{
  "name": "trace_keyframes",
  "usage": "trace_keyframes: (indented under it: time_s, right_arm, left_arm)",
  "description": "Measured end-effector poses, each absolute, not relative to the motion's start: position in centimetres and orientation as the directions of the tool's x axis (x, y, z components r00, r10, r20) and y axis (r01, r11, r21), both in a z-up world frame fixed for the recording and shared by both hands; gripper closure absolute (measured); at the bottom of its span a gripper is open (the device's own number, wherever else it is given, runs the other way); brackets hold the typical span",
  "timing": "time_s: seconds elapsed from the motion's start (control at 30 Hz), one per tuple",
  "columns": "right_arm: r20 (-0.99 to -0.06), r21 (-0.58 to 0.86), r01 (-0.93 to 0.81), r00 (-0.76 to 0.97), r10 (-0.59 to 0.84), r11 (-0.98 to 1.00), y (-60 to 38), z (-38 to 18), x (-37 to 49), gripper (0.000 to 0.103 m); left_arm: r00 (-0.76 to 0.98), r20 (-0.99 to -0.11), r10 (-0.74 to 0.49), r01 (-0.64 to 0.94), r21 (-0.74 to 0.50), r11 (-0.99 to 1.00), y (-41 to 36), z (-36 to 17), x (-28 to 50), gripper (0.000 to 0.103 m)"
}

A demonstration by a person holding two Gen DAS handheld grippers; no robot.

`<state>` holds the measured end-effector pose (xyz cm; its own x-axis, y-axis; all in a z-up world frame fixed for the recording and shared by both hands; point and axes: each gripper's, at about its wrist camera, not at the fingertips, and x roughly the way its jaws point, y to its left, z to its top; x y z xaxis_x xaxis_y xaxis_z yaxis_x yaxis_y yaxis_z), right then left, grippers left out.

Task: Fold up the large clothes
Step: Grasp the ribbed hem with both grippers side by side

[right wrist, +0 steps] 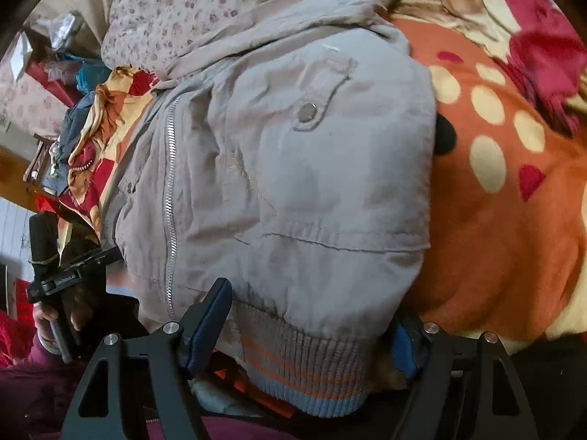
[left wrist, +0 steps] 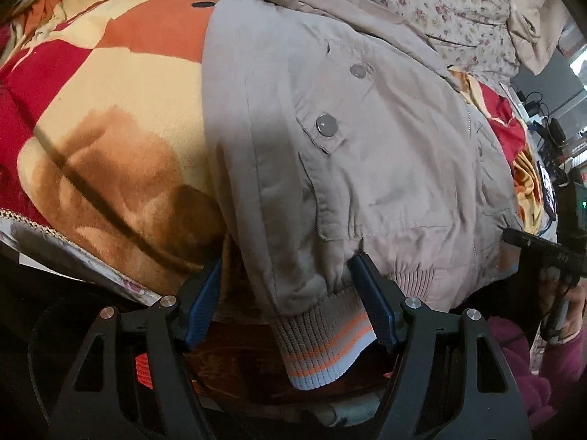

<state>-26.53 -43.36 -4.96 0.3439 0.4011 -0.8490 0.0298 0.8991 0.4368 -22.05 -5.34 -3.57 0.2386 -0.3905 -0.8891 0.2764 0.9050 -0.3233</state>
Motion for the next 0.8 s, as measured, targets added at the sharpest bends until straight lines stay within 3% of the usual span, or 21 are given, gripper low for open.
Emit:
trace_keyframes:
  time_s: [0.07,0.1,0.13,0.17,0.2,0.23,0.3,0.5,0.67,0.8]
  right_arm:
    - [-0.841,0.452,0.05,0.357,0.407,0.89,-43.7,-5.2,-26.3,0.031]
    - [-0.842,0.444,0.061,0.368,0.394,0.894,-43.7,-5.2,-26.2,0.037]
    - [-0.848,0.423,0.069,0.381,0.368,0.904,-43.7,-5.1,-26.1,0.062]
    - [-0.846,0.415,0.057,0.392,0.362,0.908,-43.6,-4.9,-26.1,0.074]
    - [-0.829,0.432,0.039,0.41,0.38,0.901,-43.6,-4.5,-26.1,0.08]
    - [-0.809,0.455,0.024,0.429,0.402,0.89,-43.6,-3.9,-26.3,0.088]
    - [-0.784,0.479,0.006,0.452,0.425,0.878,-43.4,-2.9,-26.8,0.09]
    - [-0.721,0.516,-0.071,0.502,0.478,0.854,-42.5,0.6,-30.2,0.092]
    - [-0.766,0.511,-0.021,0.443,0.466,0.859,-42.2,-2.3,-30.4,0.092]
    - [-0.764,0.536,0.011,0.432,0.48,0.844,-42.6,-3.3,-29.9,0.089]
  left_arm:
    - [0.241,-0.885,-0.399,0.278,-0.331,0.902,-5.2,-3.8,-22.0,0.033]
    - [0.241,-0.883,-0.403,0.286,-0.332,0.899,-5.3,-3.8,-22.1,0.033]
    - [0.243,-0.884,-0.399,0.303,-0.321,0.897,-5.4,-3.8,-22.3,0.037]
    - [0.258,-0.887,-0.383,0.314,-0.298,0.901,-5.6,-3.7,-22.3,0.06]
    - [0.291,-0.888,-0.355,0.299,-0.269,0.916,-5.0,-3.4,-22.5,0.08]
    - [0.3,-0.885,-0.357,0.285,-0.274,0.919,-4.7,-3.3,-22.4,0.082]
    - [0.301,-0.861,-0.41,0.263,-0.338,0.903,-3.7,-2.2,-22.0,0.089]
    - [0.39,-0.785,-0.481,0.355,-0.354,0.865,-2.2,3.3,-23.8,0.091]
    - [0.327,-0.834,-0.445,0.327,-0.342,0.881,-2.3,0.7,-23.2,0.091]
    - [0.337,-0.863,-0.377,0.338,-0.263,0.904,-3.7,-0.3,-23.5,0.091]
